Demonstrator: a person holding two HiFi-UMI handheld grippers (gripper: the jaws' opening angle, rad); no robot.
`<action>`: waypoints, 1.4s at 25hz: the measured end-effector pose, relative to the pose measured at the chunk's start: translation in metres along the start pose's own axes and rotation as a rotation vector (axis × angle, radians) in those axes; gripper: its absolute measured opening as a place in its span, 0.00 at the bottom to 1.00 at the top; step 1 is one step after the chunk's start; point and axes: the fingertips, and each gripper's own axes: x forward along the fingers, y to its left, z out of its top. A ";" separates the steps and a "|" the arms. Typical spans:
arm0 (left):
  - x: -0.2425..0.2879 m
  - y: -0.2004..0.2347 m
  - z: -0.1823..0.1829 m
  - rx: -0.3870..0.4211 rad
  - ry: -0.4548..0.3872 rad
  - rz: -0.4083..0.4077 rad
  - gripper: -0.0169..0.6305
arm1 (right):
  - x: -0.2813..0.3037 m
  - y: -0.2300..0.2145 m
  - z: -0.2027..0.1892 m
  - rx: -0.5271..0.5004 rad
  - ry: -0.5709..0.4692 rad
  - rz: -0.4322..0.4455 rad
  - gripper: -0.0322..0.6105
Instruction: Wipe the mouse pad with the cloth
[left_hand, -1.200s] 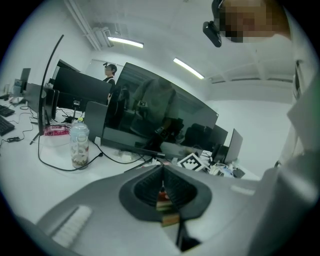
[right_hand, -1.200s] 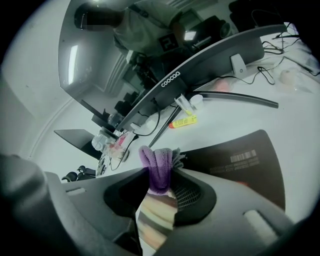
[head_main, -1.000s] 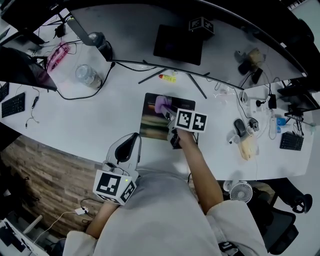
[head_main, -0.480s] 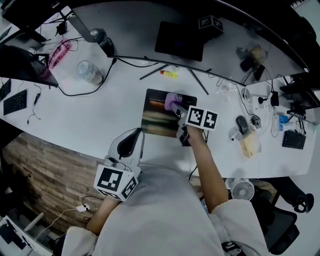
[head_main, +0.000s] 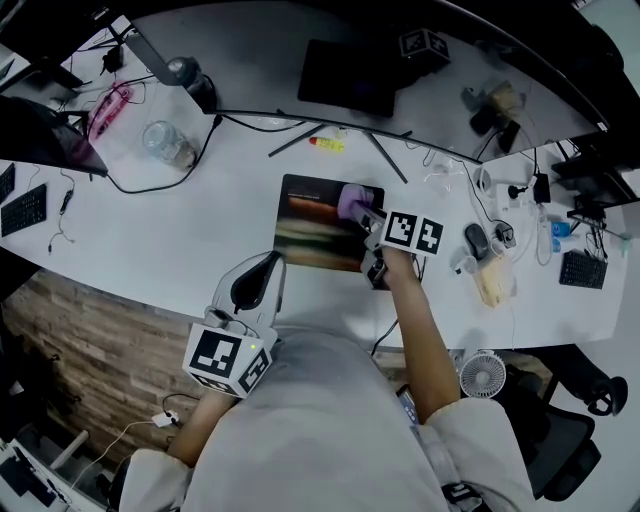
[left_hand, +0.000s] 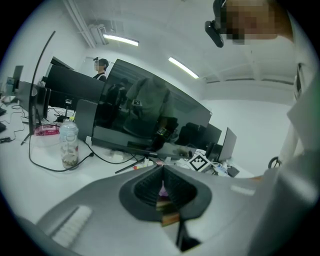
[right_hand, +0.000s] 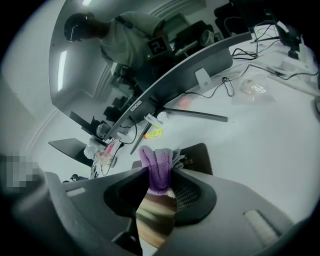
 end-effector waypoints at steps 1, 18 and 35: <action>0.000 -0.001 -0.001 0.000 0.001 -0.002 0.03 | -0.002 -0.003 0.000 0.003 -0.002 -0.002 0.26; 0.002 -0.002 -0.002 -0.014 -0.005 -0.009 0.03 | -0.028 -0.033 0.006 0.026 -0.023 -0.051 0.27; -0.007 -0.006 0.001 -0.032 -0.034 -0.028 0.03 | -0.060 -0.013 0.008 0.006 -0.067 0.001 0.24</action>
